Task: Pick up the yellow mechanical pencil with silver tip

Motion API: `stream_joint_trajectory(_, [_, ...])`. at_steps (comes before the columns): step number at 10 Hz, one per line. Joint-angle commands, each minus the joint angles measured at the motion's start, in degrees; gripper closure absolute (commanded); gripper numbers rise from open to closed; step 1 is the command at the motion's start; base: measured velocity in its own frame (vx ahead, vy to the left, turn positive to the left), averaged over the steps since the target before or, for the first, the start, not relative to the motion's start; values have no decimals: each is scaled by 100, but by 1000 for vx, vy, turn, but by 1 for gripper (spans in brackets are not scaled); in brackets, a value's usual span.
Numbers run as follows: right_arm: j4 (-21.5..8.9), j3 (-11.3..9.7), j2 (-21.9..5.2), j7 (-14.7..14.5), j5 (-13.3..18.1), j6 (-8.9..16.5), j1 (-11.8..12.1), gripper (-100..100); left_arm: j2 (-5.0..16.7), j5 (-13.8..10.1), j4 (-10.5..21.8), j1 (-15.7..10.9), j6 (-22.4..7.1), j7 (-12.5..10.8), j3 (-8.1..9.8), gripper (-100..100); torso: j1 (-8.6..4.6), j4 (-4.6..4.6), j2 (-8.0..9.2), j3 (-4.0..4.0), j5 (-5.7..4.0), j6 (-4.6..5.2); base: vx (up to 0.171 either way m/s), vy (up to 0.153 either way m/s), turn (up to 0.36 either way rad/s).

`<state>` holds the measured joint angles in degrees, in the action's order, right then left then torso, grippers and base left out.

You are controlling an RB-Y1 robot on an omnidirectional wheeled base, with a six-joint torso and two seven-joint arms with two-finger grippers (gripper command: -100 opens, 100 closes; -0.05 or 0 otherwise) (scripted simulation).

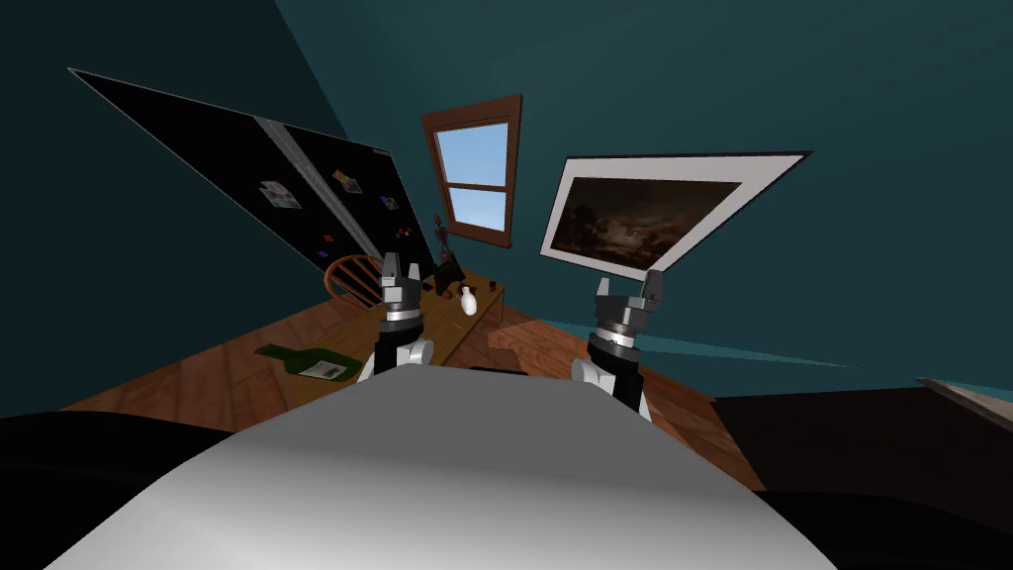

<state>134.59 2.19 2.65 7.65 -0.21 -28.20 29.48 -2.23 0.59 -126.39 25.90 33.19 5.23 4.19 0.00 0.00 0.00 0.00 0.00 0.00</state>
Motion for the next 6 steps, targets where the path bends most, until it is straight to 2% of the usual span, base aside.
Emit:
stream_joint_trajectory(1, [0,0,0,0,0,0,0,0,279,-64,31,3,-111,3,-27,-100,0,0,0,0,0,0,-5,-3,-21])
stream_joint_trajectory(2, [0,0,0,0,0,0,0,0,436,-128,62,6,-222,6,-53,-100,1,0,2,1,0,0,-12,-4,-33])
stream_joint_trajectory(3, [0,0,0,0,0,0,0,0,483,-128,62,6,-222,6,-53,-100,1,1,4,2,0,1,-13,-2,-9])
stream_joint_trajectory(6, [0,0,0,0,0,0,0,0,1061,-427,201,12,-721,17,-170,-100,2,2,10,5,0,0,-27,-4,-39])
